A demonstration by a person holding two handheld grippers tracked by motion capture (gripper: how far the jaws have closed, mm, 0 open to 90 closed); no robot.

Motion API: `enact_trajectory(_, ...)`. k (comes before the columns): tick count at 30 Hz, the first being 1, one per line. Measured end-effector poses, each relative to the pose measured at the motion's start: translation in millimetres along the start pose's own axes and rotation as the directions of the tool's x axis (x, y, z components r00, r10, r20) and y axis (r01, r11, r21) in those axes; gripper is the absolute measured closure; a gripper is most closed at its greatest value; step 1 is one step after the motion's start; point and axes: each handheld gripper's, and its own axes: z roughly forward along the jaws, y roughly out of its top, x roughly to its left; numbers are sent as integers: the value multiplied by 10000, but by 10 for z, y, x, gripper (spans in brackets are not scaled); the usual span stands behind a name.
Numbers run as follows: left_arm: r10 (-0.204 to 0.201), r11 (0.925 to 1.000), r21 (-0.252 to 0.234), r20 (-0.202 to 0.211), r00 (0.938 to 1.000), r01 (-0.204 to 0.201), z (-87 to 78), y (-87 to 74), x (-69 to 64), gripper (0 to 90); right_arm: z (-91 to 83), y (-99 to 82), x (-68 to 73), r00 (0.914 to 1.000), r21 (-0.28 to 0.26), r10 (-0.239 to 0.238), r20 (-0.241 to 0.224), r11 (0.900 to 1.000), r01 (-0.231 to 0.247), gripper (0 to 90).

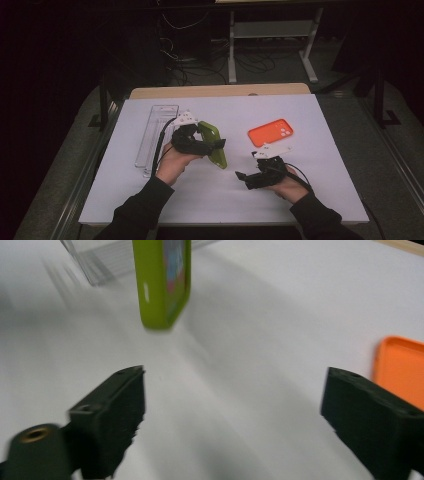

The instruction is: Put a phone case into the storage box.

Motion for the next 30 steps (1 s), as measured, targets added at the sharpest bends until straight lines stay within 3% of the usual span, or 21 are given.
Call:
enact_trajectory(2,60,10000,-49,-56,10000,-61,-15,15,10,144,-51,-63,-32,9999,3,-37,110,10000,37,46)
enact_trajectory(5,98,9999,-123,-151,9998,-100,-58,45,33,144,-125,-161,-102,9996,-44,284,96,9996,-283,17)
enact_trajectory(9,186,9996,-212,-302,9994,-192,-126,82,74,144,-225,-282,-181,9991,-218,336,248,9992,-330,13)
enact_trajectory(16,284,9985,-453,-520,9982,-307,-230,144,143,145,-319,-429,-288,9975,-7,437,563,9990,-437,12)
enact_trajectory(23,555,9972,-446,-988,9936,-602,-292,239,187,144,-298,-432,-283,9979,94,379,533,9992,-384,12)
enact_trajectory(25,511,9963,-634,-1148,9921,-587,-311,270,207,144,-290,-430,-274,9976,149,490,498,9986,-498,12)
enact_trajectory(30,478,9954,-740,-1625,9855,-605,-387,404,348,144,-283,-428,-286,9978,120,414,508,9990,-421,12)
